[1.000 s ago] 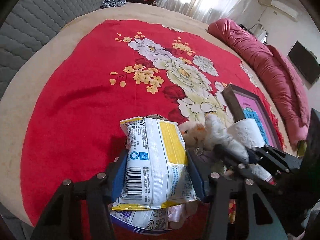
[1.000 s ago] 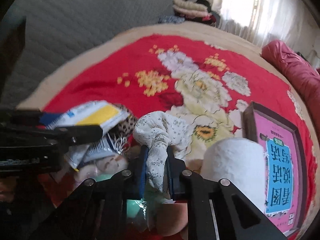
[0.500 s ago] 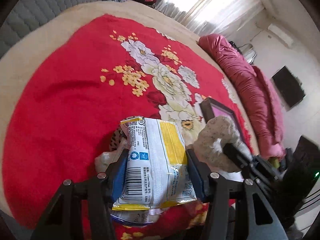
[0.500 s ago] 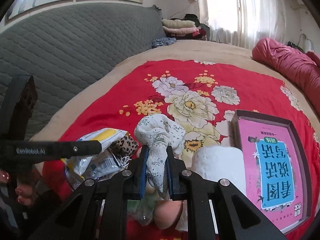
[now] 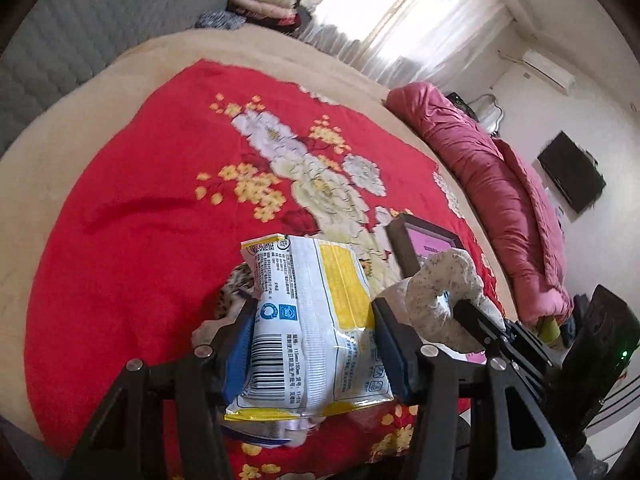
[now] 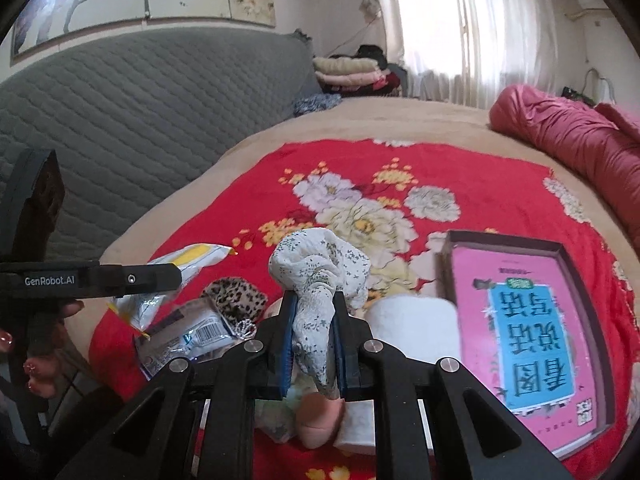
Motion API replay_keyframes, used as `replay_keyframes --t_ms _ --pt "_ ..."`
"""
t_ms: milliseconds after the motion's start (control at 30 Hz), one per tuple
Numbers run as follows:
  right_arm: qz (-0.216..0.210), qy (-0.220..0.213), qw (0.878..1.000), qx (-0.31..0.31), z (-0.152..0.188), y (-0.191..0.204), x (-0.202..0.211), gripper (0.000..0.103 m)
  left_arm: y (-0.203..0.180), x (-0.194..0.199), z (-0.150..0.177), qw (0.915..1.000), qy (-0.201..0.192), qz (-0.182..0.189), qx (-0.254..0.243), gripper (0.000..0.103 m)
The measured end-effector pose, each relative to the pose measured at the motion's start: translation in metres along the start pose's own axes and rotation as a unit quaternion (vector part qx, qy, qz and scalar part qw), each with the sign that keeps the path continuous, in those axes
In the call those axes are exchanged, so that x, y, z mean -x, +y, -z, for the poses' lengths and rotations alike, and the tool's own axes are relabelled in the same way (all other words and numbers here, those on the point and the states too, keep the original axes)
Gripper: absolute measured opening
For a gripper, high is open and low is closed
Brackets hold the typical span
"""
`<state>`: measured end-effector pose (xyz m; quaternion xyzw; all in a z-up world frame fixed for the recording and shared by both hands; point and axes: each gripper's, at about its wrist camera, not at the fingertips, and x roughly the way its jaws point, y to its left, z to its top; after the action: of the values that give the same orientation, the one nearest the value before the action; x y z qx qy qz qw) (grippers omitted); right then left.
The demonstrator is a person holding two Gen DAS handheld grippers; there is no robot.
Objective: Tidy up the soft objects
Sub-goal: 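Carry the snack bag in the left gripper while the right gripper carries the scrunchie toward the pink tray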
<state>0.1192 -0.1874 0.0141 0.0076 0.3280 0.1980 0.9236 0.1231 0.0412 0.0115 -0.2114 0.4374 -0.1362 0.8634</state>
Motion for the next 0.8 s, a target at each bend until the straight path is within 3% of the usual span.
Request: replay_keyframes --t_ms 367,533,800 --pt "0.056 -0.068 0.995 -0.046 0.01 -0.04 0.066 0.016 -0.092 0.002 0.019 0.9964 -0.016 0.001 -0.083 0.055" --pt "0.114 -0.109 0.986 -0.063 0.016 -0.064 0.105 0.016 -0.129 -0.002 0.034 0.994 -0.02 0.01 -0.107 0.055" --pt "0.185 -0.133 0.97 -0.089 0.029 -0.111 0.139 0.016 -0.197 -0.023 0.057 0.9859 -0.004 0.021 -0.166 0.055"
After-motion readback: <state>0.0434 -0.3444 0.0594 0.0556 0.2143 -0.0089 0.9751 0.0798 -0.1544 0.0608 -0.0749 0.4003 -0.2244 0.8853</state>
